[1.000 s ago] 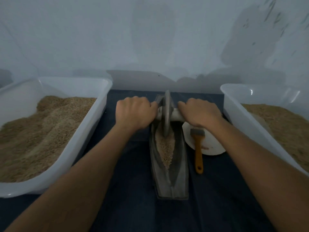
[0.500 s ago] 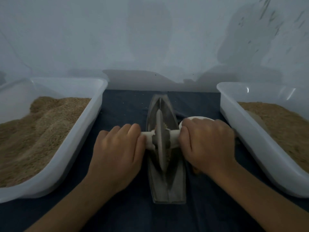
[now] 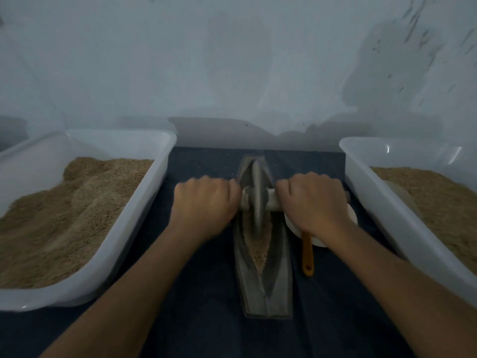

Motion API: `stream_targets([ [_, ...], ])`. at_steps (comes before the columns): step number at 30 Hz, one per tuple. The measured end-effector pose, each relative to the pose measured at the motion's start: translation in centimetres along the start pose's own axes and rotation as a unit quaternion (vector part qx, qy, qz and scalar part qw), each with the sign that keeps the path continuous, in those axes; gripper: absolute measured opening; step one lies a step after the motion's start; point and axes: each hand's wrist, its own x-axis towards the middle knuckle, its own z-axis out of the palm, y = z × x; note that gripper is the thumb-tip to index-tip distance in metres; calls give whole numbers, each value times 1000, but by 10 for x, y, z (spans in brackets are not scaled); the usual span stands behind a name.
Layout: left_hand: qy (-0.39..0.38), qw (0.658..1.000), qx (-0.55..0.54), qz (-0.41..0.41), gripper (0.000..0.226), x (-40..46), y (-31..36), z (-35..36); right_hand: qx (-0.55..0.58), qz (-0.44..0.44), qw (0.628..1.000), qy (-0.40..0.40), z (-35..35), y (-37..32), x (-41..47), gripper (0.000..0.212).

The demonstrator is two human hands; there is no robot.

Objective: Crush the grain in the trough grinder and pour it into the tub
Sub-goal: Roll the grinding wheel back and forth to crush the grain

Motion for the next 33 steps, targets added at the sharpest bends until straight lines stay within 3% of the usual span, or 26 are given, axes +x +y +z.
stream_targets([
  [3,40,995,-87,-13,26,-50,7,-15,47,-72,992,96,-15,-7,-46,46],
  [5,48,995,-79,-42,33,-64,12,-23,63,-108,982,139,-18,-2,-58,40],
  [8,54,995,-62,-48,34,-59,12,-24,78,-115,981,135,-13,0,-51,40],
  [10,42,997,-51,-27,31,-43,7,-14,51,-90,989,103,-4,-1,-29,46],
  [13,-41,999,4,12,15,-4,-3,0,-9,-52,999,0,10,7,19,48],
  [16,-112,990,-21,-84,29,51,-13,15,-23,-40,984,-170,18,17,60,44],
  [18,-152,980,-61,-112,38,66,-15,18,0,-13,977,-214,18,17,68,45],
  [20,-123,990,-7,-65,29,50,-12,11,-8,-8,987,-161,14,12,55,48],
  [22,-44,999,17,-2,14,10,-2,0,-22,-19,999,-37,9,7,23,53],
  [27,45,997,-41,-41,32,-56,15,-29,92,-65,989,98,-4,4,-55,40],
  [30,67,996,-54,-39,39,-60,16,-34,97,-71,985,128,-5,4,-64,40],
  [33,35,997,-23,-58,40,-32,13,-19,52,-35,994,84,-5,-3,-48,50],
])
